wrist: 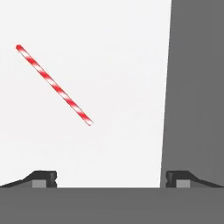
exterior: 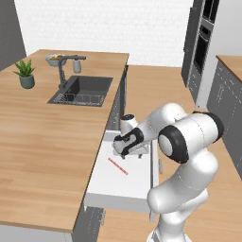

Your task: Take a straw from the drawer in front and place it inside the glass cup on the dining counter.

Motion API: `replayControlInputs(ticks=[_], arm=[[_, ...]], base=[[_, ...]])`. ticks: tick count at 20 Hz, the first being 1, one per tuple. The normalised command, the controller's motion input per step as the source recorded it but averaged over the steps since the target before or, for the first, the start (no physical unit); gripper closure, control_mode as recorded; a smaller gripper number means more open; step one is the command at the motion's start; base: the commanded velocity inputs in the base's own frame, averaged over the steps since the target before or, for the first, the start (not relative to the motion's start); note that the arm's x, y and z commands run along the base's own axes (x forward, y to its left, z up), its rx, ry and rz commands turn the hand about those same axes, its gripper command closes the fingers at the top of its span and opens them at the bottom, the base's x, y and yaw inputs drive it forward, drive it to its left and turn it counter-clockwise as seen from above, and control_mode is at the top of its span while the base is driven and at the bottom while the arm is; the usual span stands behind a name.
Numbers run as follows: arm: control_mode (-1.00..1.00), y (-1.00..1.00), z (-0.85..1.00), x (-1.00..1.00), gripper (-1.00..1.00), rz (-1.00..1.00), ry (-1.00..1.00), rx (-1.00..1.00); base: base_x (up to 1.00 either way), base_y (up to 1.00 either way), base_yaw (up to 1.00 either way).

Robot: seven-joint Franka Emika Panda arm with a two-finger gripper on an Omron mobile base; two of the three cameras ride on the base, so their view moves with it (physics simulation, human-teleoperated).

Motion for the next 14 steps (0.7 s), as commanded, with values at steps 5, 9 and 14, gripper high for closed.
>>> replayControlInputs(ticks=[5,9,14], arm=[[-1.00,0.17,-0.06,0.49,-1.00,0.25,0.16,0.00],[-1.00,0.38,-0.24,0.25,-1.00,0.26,0.11,0.00],[-1.00,0.36,-0.41,0.05,-1.00,0.17,0.04,0.00]], base=[[0.00,0.00,0.00],[0.00,0.00,0.00],[0.00,0.00,0.00]])
